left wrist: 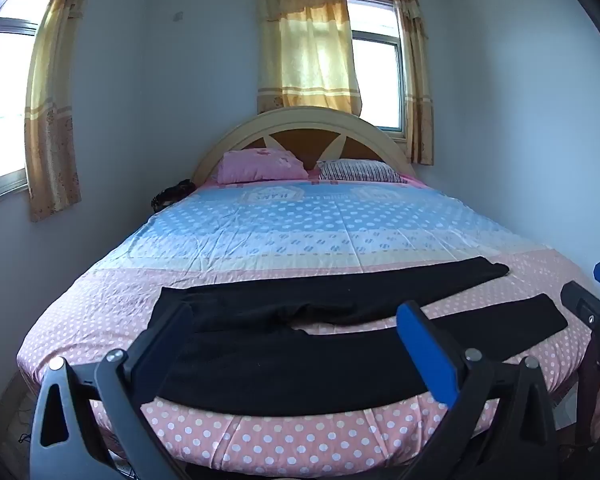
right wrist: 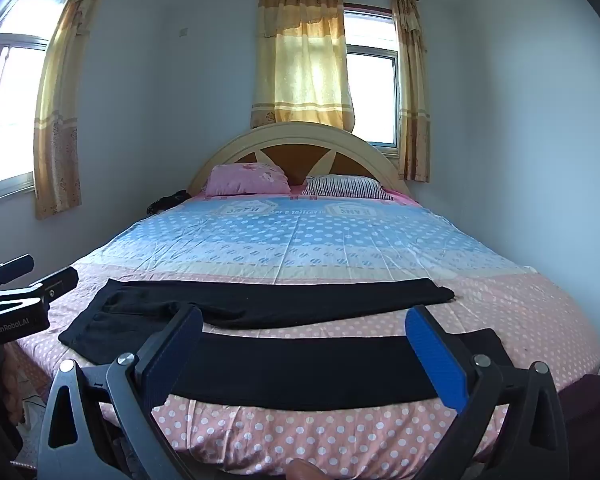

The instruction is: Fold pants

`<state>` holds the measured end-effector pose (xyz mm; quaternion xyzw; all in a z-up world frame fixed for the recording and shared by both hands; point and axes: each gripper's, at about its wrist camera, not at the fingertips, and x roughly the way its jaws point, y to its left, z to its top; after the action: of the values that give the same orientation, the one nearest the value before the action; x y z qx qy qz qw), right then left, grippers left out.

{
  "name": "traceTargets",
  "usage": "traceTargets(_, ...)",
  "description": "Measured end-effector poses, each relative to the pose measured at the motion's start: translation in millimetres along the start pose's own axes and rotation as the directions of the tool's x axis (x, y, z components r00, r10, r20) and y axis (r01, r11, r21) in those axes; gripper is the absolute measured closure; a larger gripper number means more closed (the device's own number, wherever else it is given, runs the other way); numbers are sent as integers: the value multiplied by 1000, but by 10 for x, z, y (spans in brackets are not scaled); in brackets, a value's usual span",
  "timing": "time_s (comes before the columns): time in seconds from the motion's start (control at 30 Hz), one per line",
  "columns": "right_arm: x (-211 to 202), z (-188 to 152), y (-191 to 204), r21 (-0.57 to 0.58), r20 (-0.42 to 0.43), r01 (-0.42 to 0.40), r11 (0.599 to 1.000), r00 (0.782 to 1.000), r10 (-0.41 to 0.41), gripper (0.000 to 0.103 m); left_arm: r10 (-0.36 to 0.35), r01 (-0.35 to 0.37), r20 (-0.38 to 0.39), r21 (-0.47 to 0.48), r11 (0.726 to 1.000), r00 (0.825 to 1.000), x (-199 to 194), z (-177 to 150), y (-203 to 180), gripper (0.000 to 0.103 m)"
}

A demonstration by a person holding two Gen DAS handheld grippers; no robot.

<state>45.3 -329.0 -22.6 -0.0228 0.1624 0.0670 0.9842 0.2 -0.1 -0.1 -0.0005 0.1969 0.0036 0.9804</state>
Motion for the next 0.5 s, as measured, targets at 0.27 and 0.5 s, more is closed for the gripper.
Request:
traceTargets(0.27, 57, -26, -51, 14, -6, -5, 1000, 1000, 5, 1, 16, -16, 5, -10, 1000, 1000, 16, 49, -4, 0)
traceTargets(0.5, 44, -35, -33, 12, -12, 4, 1000, 1000, -4, 1, 20, -20, 10, -15, 1000, 1000, -16, 31, 47, 0)
